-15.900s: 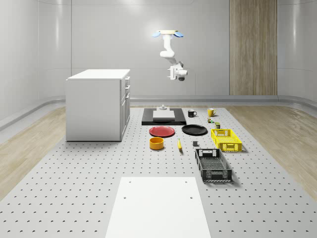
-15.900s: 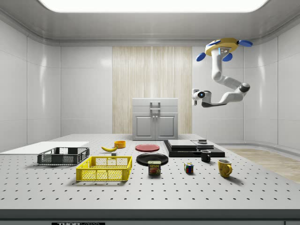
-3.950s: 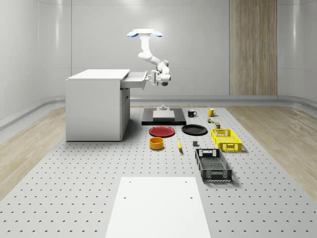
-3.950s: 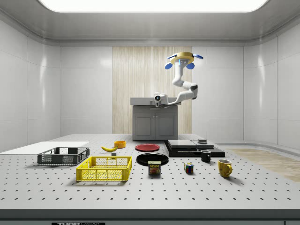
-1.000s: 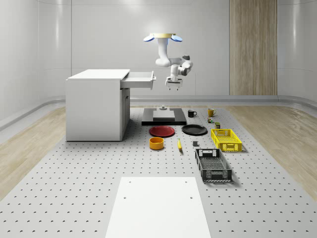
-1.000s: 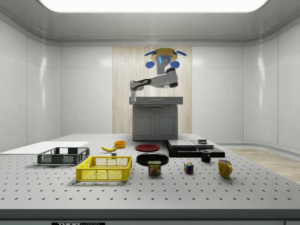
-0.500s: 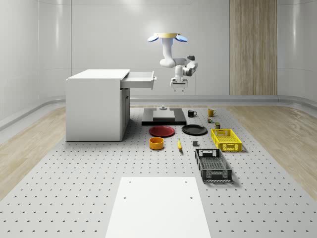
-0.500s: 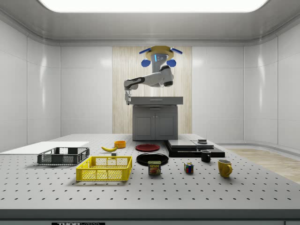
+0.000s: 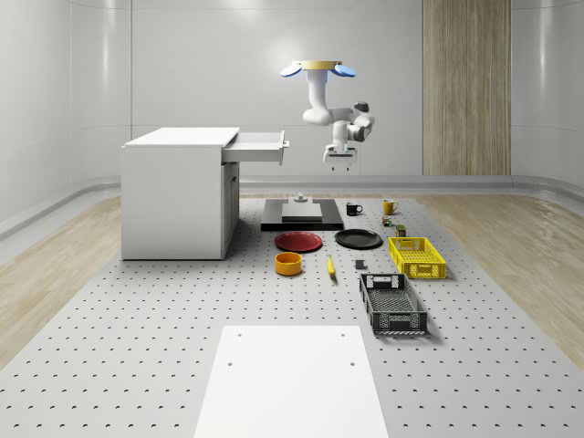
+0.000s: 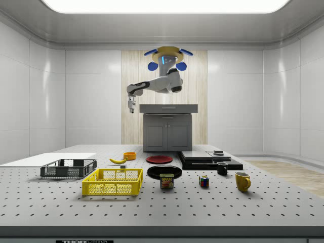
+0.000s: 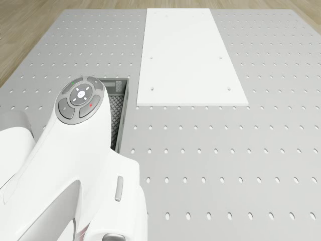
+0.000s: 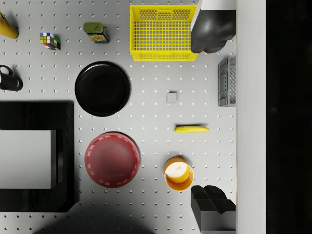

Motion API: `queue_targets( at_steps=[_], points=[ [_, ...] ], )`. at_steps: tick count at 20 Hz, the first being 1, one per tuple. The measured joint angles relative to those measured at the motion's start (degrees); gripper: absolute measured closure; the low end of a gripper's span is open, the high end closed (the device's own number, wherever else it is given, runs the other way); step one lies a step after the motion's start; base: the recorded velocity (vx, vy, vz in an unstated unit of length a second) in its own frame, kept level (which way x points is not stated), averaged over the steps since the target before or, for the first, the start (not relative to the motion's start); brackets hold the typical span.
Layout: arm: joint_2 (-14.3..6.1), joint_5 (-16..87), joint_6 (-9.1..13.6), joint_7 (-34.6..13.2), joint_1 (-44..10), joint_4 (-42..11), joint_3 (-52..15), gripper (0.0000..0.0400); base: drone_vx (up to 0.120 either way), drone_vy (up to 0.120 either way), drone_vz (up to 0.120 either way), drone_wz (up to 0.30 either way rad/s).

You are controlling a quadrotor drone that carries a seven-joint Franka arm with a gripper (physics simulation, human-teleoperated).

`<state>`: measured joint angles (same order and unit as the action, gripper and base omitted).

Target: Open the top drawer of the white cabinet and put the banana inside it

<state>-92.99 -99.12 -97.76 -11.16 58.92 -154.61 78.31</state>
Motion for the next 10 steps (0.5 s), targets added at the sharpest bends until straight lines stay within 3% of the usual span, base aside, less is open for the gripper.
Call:
queue_targets(
  at_steps=[2,5,8,10],
  points=[
    [0.03,-0.02,0.04,0.01,0.00,0.00,0.00,0.0000,0.000,0.120,-0.020,0.000],
    [0.07,-0.05,0.08,0.01,-0.01,-0.01,0.00,0.0000,0.000,0.107,-0.120,0.000],
    [0.10,-0.07,0.12,0.01,-0.01,-0.01,0.01,0.0000,0.000,0.000,-0.120,0.000],
    [0.13,-0.09,0.14,0.01,-0.01,-0.01,0.01,0.0000,0.100,0.000,-0.120,0.000]
  ],
)
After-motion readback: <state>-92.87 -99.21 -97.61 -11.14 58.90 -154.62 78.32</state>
